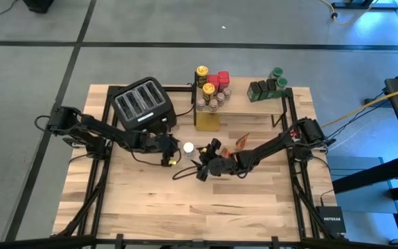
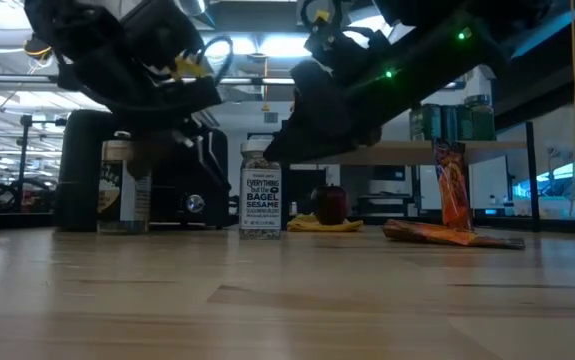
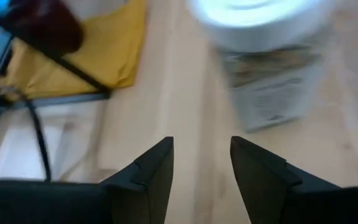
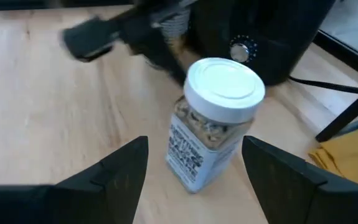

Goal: Shelf spices
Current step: Put the white seasoning bottle on the shelf, then put the gold seasoning bottle on the shelf

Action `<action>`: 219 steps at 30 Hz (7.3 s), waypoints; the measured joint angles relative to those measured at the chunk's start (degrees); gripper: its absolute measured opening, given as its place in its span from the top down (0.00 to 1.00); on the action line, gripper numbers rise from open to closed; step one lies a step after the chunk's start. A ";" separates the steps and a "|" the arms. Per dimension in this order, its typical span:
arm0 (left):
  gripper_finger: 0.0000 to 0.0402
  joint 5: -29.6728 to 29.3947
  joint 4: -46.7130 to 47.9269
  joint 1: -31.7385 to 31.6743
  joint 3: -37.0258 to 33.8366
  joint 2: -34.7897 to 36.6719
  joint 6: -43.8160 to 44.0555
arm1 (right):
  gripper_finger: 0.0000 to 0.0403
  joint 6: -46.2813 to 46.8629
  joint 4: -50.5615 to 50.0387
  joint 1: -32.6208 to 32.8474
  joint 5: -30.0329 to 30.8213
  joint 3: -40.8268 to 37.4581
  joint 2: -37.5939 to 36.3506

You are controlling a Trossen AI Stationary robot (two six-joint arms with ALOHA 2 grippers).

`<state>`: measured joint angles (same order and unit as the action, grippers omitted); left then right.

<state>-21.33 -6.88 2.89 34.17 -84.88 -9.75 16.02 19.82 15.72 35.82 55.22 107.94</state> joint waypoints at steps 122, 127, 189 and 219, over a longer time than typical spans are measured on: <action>0.62 18.11 -4.54 0.42 -0.02 -4.70 5.52 | 0.47 -8.84 -20.36 -3.45 33.37 -0.04 -37.36; 0.62 18.11 -4.52 0.42 -0.02 -4.70 5.67 | 0.47 -9.06 -21.36 -11.98 30.83 -0.04 -37.40; 0.62 17.06 -5.70 0.40 -0.02 -4.70 6.35 | 0.36 -4.51 -19.90 -45.30 -2.50 0.00 -30.27; 0.62 7.05 37.66 2.36 17.45 11.79 13.83 | 0.36 -11.99 -20.73 -12.50 -5.45 -0.02 -42.12</action>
<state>-14.28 30.78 5.25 51.63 -73.09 4.09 4.03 -0.91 3.22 30.37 55.20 65.82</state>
